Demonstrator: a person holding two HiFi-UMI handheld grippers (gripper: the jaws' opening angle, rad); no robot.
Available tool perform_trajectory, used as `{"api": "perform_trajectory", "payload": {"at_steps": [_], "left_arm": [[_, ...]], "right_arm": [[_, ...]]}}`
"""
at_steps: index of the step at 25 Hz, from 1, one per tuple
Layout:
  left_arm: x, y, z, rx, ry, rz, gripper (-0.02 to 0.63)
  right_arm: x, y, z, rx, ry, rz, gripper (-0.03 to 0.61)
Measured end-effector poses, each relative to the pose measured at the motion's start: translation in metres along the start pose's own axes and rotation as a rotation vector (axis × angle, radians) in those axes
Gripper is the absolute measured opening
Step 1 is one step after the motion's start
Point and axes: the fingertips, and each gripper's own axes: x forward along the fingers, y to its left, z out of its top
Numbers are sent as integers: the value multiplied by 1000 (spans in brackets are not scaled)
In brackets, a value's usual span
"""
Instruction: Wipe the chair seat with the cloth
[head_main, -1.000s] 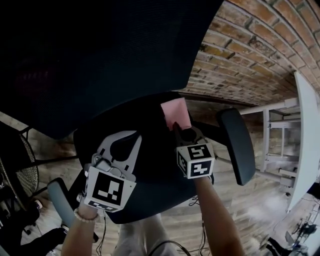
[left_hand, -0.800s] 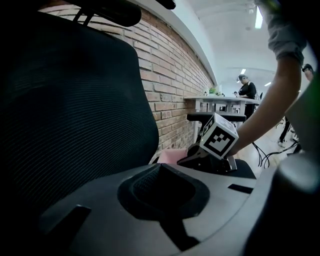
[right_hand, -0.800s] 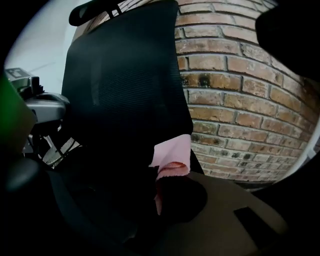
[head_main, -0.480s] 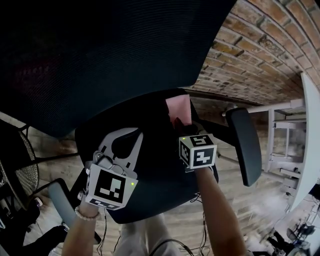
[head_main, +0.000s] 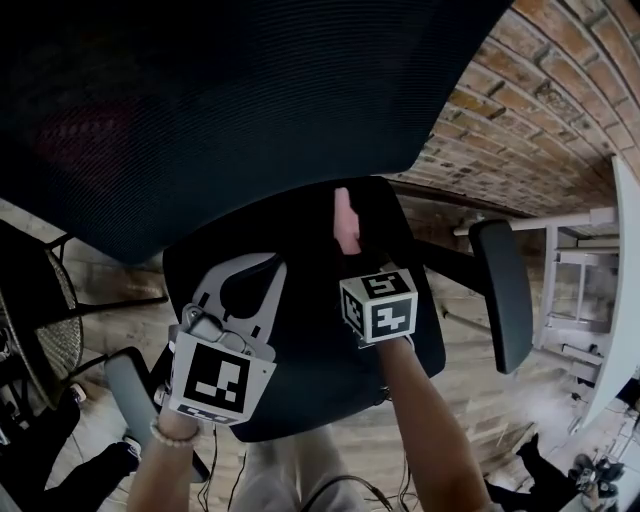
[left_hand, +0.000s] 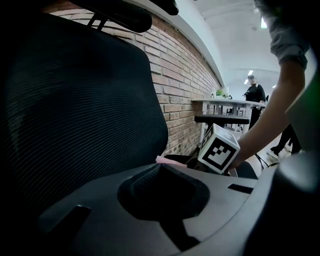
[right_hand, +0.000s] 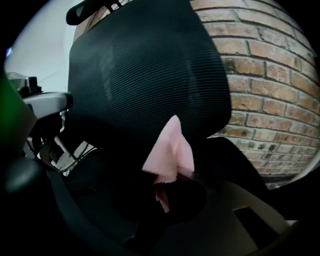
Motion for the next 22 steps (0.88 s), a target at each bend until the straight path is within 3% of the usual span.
{"api": "perform_trajectory", "payload": {"at_steps": [22], "left_arm": [[-50,20,5,10,-32,85,18]], "right_arm": [[16,223,-49,-120,71,442,51]]}}
